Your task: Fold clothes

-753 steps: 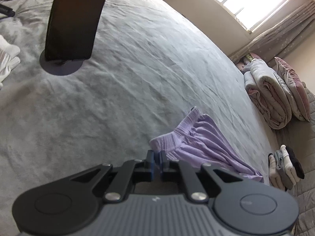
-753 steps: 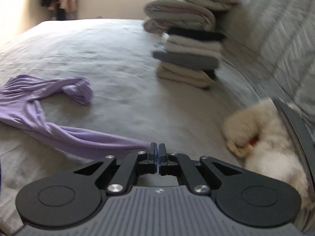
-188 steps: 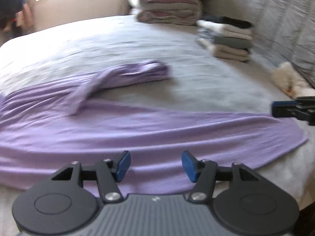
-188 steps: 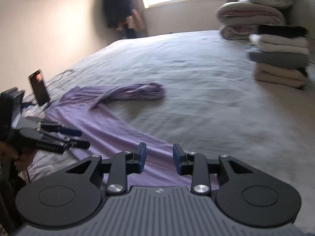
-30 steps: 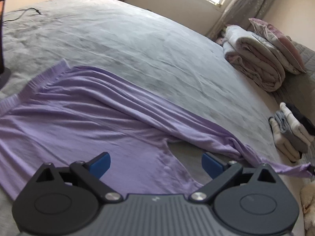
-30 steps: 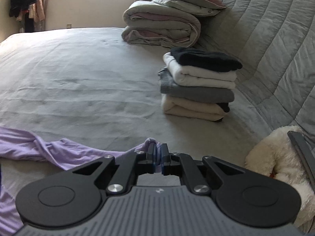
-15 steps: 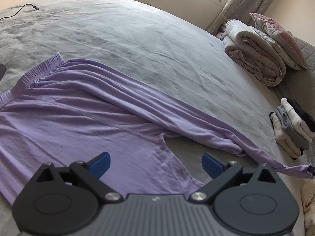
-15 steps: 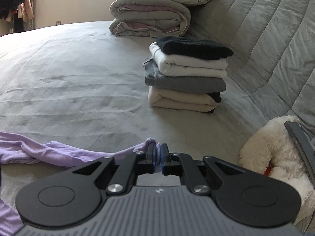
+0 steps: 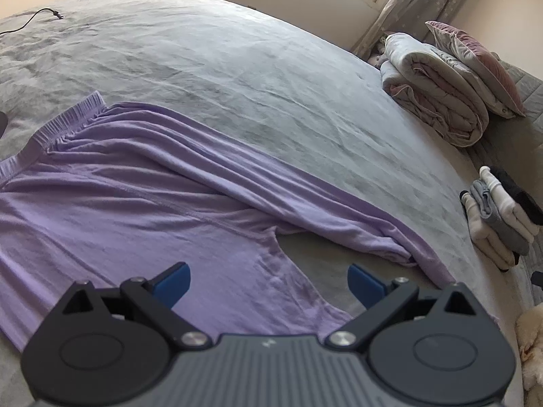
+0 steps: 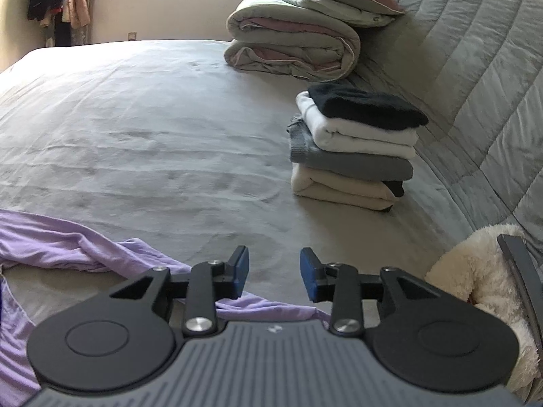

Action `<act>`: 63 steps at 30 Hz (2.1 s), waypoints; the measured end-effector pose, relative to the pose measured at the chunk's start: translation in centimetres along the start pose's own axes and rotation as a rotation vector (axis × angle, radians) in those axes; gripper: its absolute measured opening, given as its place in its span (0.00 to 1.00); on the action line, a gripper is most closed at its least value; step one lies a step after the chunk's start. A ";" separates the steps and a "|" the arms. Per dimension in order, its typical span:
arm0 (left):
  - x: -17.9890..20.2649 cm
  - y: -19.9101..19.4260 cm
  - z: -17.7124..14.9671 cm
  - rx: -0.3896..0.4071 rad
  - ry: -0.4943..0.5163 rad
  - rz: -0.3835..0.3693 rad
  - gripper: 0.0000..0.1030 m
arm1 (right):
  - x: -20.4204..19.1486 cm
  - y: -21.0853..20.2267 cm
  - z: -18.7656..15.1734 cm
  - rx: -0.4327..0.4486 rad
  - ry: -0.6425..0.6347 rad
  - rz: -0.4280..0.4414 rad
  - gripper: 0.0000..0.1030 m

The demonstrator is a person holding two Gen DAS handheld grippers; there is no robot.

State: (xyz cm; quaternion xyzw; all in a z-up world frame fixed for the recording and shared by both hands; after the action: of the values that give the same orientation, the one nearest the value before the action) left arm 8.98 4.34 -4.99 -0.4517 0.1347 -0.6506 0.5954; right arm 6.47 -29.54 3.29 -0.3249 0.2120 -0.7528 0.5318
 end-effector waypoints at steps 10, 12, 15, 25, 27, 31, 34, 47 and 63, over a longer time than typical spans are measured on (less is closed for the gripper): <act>-1.0 -0.9 0.3 0.014 -0.016 -0.001 0.97 | -2.8 -1.4 0.4 0.014 -0.044 0.023 0.40; -1.2 -1.1 0.4 0.016 -0.018 -0.001 0.97 | -3.4 -1.7 0.4 0.019 -0.052 0.029 0.42; -1.6 -1.4 0.6 0.024 -0.020 -0.002 0.97 | -4.3 -1.8 0.2 0.019 -0.063 0.035 0.42; -3.9 -1.6 1.9 0.049 0.012 -0.011 0.96 | -7.6 -0.8 0.3 0.024 -0.086 0.112 0.42; -4.7 -1.6 2.4 0.080 0.024 0.000 0.95 | -8.4 0.3 0.3 0.029 -0.080 0.156 0.42; -6.7 -1.8 3.8 0.164 0.007 0.038 0.93 | -10.0 2.5 0.1 0.026 -0.073 0.258 0.42; -8.0 -1.6 4.8 0.199 -0.010 0.059 0.90 | -11.3 4.2 0.2 0.014 -0.091 0.320 0.42; -10.8 0.3 10.4 0.272 0.033 0.175 0.81 | -15.2 8.9 2.3 0.008 -0.194 0.550 0.38; -15.3 5.6 15.8 0.128 -0.037 0.245 0.41 | -15.5 11.6 2.6 -0.069 -0.168 0.615 0.14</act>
State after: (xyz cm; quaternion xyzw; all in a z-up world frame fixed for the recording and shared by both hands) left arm 22.70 22.31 -6.78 -0.4048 0.1360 -0.5718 0.7005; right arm 19.45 -18.91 -6.71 -0.3245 0.2810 -0.5195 0.7388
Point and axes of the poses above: each gripper's, at about its wrist camera, not at the fingertips, and y roughly the way its jaws point, x to its right, z to its top, the point moved 4 cm from there along y, roughly the way its jaws point, and after that the axes turned 6 degrees about -y, right-handed, at the moved point
